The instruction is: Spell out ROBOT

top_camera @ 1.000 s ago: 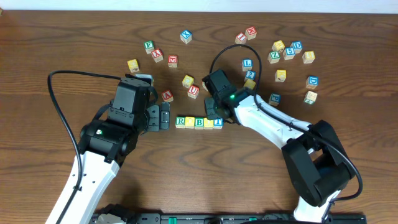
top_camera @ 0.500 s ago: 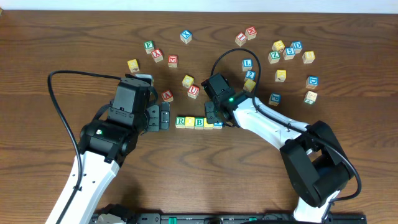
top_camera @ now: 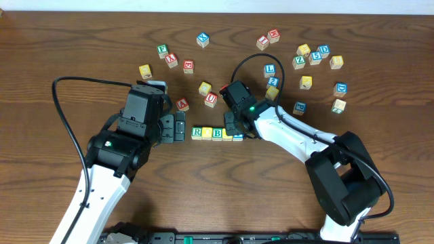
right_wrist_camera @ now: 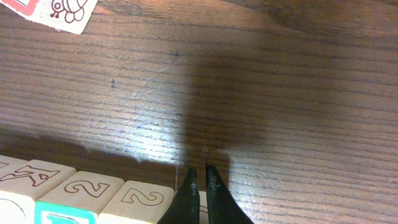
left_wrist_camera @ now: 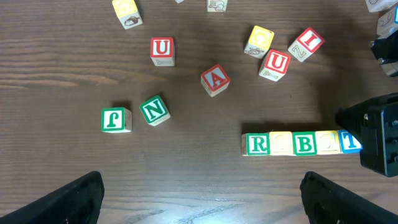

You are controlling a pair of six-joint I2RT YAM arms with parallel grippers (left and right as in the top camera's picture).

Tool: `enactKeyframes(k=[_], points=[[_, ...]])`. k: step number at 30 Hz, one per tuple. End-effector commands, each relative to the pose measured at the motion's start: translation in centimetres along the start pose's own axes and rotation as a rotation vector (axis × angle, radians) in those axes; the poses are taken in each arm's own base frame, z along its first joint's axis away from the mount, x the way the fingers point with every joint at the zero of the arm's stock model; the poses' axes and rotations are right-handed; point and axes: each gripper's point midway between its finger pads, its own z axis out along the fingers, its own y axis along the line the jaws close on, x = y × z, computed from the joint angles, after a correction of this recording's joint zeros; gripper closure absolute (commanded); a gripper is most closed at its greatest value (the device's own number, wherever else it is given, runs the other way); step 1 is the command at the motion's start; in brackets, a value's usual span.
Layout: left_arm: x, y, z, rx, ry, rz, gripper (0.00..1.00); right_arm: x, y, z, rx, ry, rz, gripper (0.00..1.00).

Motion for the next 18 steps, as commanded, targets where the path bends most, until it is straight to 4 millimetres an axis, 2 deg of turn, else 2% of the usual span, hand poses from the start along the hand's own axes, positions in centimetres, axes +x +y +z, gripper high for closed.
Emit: enactKeyframes(k=[1, 8, 12, 18], points=[[-0.1, 0.2, 0.0, -0.013, -0.002, 0.003, 0.01, 0.4, -0.2, 0.4, 0.024, 0.004, 0.010, 0.99], [-0.1, 0.2, 0.0, -0.013, -0.002, 0.003, 0.01, -1.0, -3.0, 0.1, 0.181, -0.082, 0.008, 0.99], [-0.1, 0.2, 0.0, -0.013, -0.002, 0.003, 0.01, 0.2, -3.6, 0.0, 0.206, -0.036, 0.057, 0.99], [-0.1, 0.2, 0.0, -0.013, -0.002, 0.003, 0.00, 2.1, -2.8, 0.1, 0.148, 0.058, 0.084, 0.99]])
